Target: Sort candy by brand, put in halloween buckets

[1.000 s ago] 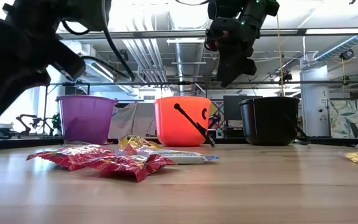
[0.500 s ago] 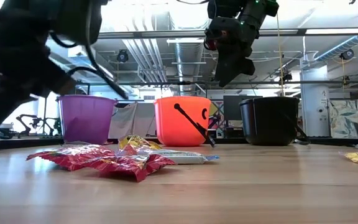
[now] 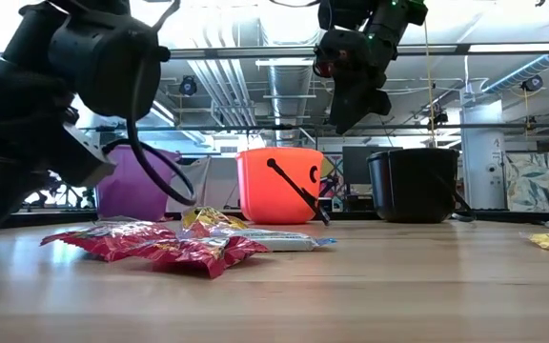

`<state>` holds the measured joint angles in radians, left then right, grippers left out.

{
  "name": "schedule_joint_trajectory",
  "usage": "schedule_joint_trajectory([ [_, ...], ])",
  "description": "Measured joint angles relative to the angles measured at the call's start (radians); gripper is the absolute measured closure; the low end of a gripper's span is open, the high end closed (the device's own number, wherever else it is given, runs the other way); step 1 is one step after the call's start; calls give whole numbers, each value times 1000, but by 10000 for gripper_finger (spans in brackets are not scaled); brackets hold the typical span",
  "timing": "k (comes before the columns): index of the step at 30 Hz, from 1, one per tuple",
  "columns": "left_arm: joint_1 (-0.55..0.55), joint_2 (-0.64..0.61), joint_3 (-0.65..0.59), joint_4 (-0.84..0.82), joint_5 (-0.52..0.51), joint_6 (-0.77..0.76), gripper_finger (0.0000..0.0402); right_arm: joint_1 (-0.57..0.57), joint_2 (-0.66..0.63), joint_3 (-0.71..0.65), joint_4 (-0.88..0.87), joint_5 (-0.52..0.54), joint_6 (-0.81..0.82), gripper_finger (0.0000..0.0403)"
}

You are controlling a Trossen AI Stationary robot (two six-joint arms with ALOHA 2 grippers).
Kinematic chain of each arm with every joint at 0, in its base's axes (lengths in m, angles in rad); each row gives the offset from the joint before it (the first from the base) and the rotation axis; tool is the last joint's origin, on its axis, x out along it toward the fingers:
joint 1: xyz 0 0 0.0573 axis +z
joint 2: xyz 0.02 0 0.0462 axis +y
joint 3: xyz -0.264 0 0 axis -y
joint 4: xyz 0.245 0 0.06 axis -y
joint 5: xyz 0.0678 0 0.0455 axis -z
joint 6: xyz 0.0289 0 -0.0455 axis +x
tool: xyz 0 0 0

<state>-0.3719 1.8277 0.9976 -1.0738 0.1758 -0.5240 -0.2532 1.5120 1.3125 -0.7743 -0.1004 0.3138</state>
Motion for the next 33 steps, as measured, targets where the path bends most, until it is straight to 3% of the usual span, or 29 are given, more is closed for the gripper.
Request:
schedule_joint_trajectory([
  [13,-8,25,-9,35,-6,-1,181,0,0,0,2,23,-3,275],
  [16,-10,24,-10,42,-18,2,220,0,0,0,2,23,-12,274],
  [22,-9,23,-9,51,-26,6,338,0,1,0,3,24,-22,269],
  [27,-8,-6,-4,46,-98,32,388,0,1,0,4,25,-26,273],
  [33,7,-88,19,88,-230,69,397,0,1,0,11,33,-36,274],
])
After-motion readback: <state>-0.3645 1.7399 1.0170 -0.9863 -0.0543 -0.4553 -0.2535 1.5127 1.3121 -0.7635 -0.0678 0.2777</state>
